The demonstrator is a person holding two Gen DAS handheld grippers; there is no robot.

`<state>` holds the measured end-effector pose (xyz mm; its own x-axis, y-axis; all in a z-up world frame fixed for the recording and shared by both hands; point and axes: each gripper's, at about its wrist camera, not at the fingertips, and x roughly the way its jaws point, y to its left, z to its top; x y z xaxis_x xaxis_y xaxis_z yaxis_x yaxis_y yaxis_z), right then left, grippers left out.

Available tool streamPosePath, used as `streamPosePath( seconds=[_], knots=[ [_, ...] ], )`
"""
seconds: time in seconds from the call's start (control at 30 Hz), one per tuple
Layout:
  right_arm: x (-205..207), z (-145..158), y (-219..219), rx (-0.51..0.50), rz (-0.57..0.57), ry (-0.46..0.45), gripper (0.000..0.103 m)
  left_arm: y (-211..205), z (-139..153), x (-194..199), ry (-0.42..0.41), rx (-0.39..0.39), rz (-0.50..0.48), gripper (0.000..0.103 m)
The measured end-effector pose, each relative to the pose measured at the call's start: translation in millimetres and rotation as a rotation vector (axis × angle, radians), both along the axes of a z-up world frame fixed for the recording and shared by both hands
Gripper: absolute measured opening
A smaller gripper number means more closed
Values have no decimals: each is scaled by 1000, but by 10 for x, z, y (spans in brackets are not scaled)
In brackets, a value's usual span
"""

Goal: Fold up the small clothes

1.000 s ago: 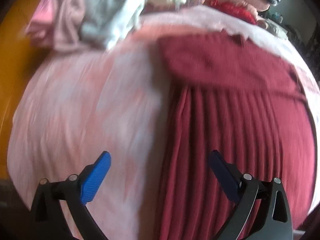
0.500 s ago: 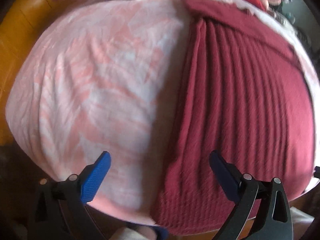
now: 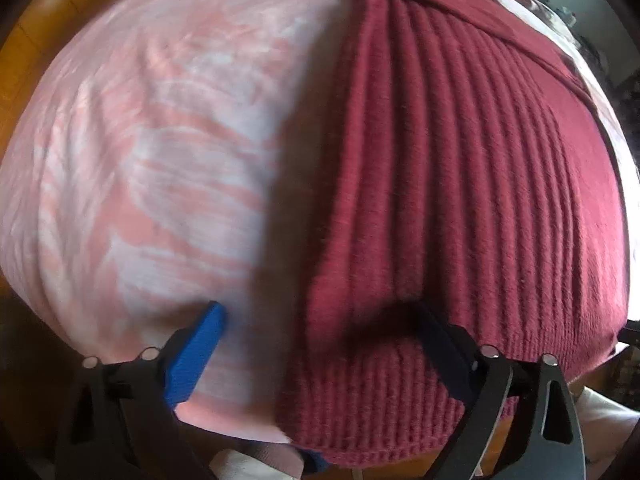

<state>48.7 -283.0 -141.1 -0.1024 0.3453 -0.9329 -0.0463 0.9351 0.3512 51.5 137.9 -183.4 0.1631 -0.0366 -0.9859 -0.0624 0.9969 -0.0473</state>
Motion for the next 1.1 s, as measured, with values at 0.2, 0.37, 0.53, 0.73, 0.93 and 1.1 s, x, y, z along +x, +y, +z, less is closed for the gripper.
streamPosePath(
  seconds=[0.2, 0.37, 0.53, 0.73, 0.93, 1.1],
  knots=[
    [3, 86, -5, 40, 1, -19, 12, -235, 149, -79, -4, -42, -36, 24],
    [42, 343, -80, 126, -23, -74, 11, -252, 420, -92, -24, -152, 6, 11],
    [201, 630, -262, 219, -95, -138, 10, 53, 767, 45, -78, -340, 78, 11],
    [575, 842, -404, 238, -173, -179, 10, 167, 983, 377, -148, -415, 145, 11],
    [1118, 952, -461, 207, -255, -192, 5, 223, 993, 879, -184, -415, 243, 11],
    [1578, 852, -508, 185, -322, -194, 5, 144, 857, 1369, -190, -365, 290, 11]
  ],
)
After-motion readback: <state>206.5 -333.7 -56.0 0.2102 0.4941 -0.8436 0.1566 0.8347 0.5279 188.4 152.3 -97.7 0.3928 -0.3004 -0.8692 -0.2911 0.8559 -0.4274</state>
